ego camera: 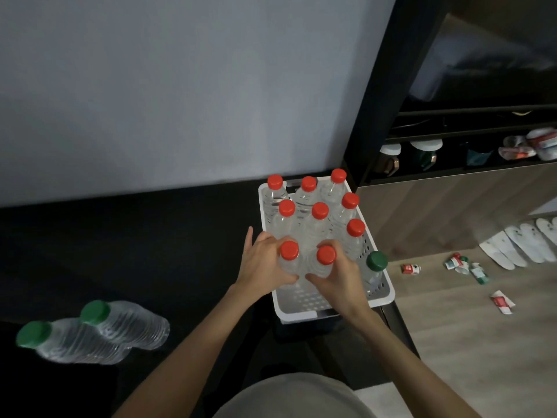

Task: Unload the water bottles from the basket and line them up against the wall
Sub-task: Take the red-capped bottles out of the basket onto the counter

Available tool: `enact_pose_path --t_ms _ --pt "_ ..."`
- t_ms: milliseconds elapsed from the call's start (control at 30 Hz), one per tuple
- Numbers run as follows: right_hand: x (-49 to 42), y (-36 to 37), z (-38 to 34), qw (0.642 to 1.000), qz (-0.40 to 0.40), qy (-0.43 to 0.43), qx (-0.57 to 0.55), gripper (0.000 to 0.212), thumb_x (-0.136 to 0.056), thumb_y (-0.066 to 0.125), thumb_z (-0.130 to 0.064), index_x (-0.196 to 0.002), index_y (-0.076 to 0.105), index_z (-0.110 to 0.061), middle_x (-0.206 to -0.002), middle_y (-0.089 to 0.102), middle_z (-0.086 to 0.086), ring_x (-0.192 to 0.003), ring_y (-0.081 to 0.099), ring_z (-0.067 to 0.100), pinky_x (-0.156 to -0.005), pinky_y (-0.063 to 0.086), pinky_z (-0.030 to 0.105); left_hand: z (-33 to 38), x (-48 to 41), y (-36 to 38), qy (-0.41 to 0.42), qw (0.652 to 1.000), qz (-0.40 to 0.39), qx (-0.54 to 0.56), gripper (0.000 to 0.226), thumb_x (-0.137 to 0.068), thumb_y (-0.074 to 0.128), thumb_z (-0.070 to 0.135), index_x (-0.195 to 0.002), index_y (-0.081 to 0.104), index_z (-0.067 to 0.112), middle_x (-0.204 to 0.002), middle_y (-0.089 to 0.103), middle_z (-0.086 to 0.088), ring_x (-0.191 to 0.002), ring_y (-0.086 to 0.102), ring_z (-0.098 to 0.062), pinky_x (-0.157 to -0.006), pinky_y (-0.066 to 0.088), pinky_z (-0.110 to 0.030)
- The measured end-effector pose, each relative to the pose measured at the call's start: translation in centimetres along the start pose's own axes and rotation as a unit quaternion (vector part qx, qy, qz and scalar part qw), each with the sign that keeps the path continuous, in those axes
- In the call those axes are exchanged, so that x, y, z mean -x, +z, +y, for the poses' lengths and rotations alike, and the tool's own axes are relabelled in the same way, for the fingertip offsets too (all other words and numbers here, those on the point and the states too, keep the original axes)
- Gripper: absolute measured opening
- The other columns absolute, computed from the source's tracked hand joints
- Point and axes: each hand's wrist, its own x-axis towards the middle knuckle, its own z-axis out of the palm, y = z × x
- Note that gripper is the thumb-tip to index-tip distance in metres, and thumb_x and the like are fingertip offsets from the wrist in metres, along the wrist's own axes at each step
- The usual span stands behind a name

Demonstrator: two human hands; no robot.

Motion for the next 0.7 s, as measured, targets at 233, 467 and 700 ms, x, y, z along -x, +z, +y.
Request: enact_pose_path --t_ms 233,467,700 --pt "1.5 -1.1 -3.4 0.995 0.09 -0.02 0.029 0.052 -0.072 0.081 -0.026 -0.108 0.044 -0.032 -0.087 0.061 -0.022 -0.08 0.063 0.009 -0.068 0.052 0.022 1.1 -0.1 -3.1 0.032 0.997 0.059 0.037 0.036 -0.059 0.073 0.053 -0.086 0.061 0.032 -0.083 0.065 0.01 -0.099 0.056 -0.017 -0.11 0.032 -0.05" --pt "1.7 -5.8 -11.1 0.979 0.169 -0.099 0.055 0.059 -0.07 0.082 -0.031 -0.114 0.043 -0.035 -0.097 0.065 -0.017 -0.091 0.067 0.018 -0.076 0.051 0.027 3.9 0.8 -10.4 0.084 0.987 0.121 0.069 0.041 -0.062 0.08 0.047 -0.096 0.06 0.033 -0.086 0.055 0.017 -0.087 0.049 -0.004 -0.067 0.043 -0.026" --pt "-0.4 -7.2 -17.3 0.977 0.175 -0.123 0.006 0.056 -0.067 0.082 -0.035 -0.109 0.044 -0.036 -0.086 0.065 -0.02 -0.083 0.066 0.005 -0.08 0.056 0.041 2.2 0.7 -18.3 0.109 0.975 0.157 0.112 0.054 -0.06 0.072 0.061 -0.1 0.064 0.026 -0.091 0.068 0.008 -0.083 0.064 -0.009 -0.072 0.055 -0.038"
